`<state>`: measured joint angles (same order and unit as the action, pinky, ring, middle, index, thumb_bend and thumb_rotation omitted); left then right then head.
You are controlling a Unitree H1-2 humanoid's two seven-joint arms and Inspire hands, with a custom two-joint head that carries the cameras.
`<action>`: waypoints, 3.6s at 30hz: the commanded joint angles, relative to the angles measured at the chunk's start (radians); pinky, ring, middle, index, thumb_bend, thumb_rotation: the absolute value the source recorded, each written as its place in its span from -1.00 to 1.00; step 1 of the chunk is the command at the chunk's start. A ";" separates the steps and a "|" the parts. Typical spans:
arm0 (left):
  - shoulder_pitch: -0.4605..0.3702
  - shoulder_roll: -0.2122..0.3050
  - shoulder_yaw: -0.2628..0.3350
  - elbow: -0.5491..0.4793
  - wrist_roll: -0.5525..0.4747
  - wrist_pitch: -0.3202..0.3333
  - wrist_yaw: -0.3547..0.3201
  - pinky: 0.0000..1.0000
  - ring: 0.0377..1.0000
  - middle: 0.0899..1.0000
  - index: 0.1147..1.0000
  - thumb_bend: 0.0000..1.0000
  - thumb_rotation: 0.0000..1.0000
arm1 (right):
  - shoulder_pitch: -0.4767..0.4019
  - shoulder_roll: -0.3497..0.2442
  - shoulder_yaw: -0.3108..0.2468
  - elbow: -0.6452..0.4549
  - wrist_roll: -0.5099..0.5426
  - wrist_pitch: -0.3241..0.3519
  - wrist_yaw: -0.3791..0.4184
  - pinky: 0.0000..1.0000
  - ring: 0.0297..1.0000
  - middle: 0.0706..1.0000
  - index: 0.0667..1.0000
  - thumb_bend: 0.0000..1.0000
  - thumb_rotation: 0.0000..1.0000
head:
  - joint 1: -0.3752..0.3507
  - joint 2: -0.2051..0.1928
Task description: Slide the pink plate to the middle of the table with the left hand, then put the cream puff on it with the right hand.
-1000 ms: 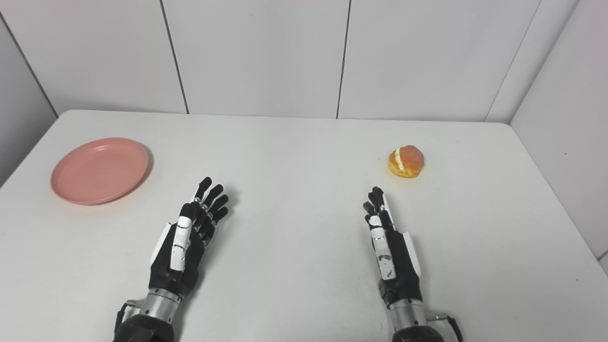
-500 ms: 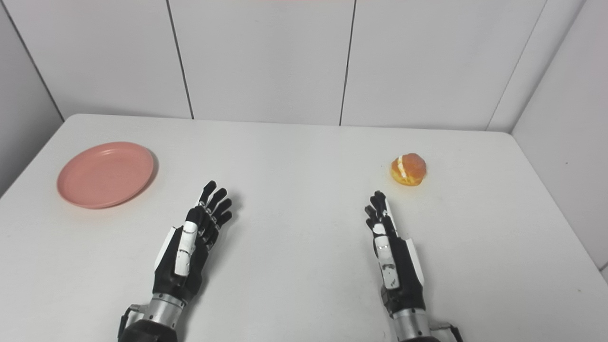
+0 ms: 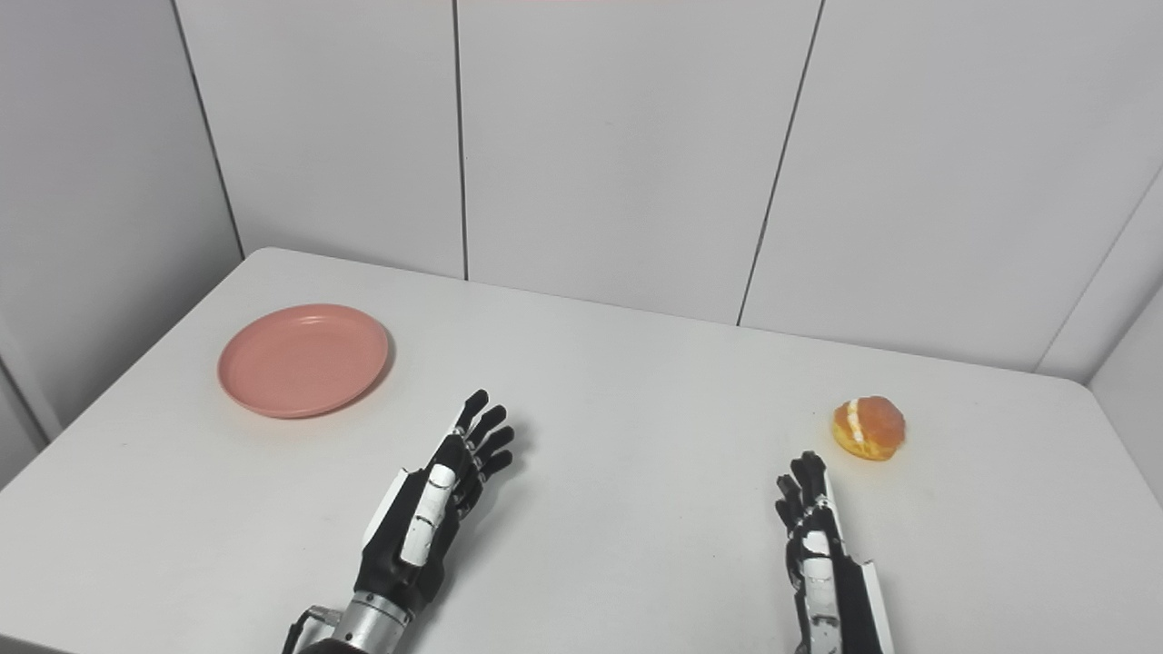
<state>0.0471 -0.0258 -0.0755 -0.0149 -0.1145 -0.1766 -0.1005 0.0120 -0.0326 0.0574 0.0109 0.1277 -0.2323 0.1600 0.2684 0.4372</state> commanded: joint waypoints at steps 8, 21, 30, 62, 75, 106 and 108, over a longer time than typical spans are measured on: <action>0.039 -0.056 -0.024 0.169 0.016 -0.004 0.009 0.88 0.89 0.94 0.95 0.14 0.91 | -0.006 -0.028 -0.024 0.136 0.027 -0.017 0.016 1.00 0.99 1.00 1.00 0.26 1.00 | 0.005 0.010; 0.038 -0.064 -0.025 0.142 0.029 0.004 0.023 0.89 0.90 0.95 0.97 0.14 0.93 | -0.010 -0.033 -0.020 0.127 0.022 0.001 0.016 1.00 0.99 1.00 1.00 0.24 1.00 | 0.016 0.013; 0.046 -0.074 -0.022 -0.002 0.000 0.095 0.037 0.93 0.92 0.96 0.96 0.13 0.91 | -0.004 -0.029 -0.020 0.113 0.033 0.010 0.015 1.00 1.00 1.00 1.00 0.16 1.00 | 0.027 0.024; -0.170 0.032 0.139 -0.384 -0.034 0.396 0.075 0.99 0.93 0.97 0.99 0.16 0.98 | -0.008 -0.034 -0.019 0.082 0.015 0.038 -0.008 1.00 0.96 1.00 1.00 0.12 1.00 | 0.038 0.077; -0.244 0.124 0.264 -0.303 -0.053 0.316 0.097 0.94 0.91 0.94 0.95 0.28 0.97 | -0.015 -0.042 -0.022 0.095 0.032 0.039 0.000 1.00 0.97 1.00 1.00 0.11 1.00 | 0.051 0.077; -0.370 0.364 0.523 -0.141 -0.091 0.285 0.158 0.93 0.92 0.93 0.91 0.21 1.00 | -0.018 -0.056 -0.020 0.108 0.054 0.031 0.007 1.00 0.98 1.00 1.00 0.06 1.00 | 0.074 0.065; -0.372 0.370 0.530 -0.128 -0.091 0.279 0.161 0.93 0.92 0.92 0.90 0.21 1.00 | -0.017 -0.058 -0.020 0.107 0.053 0.031 0.007 1.00 0.98 1.00 1.00 0.05 1.00 | 0.075 0.065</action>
<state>-0.2735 0.3136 0.4521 -0.1276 -0.1939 0.1433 0.0530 -0.0051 -0.0522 0.0604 0.0055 0.1855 -0.2109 0.1511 0.3421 0.5016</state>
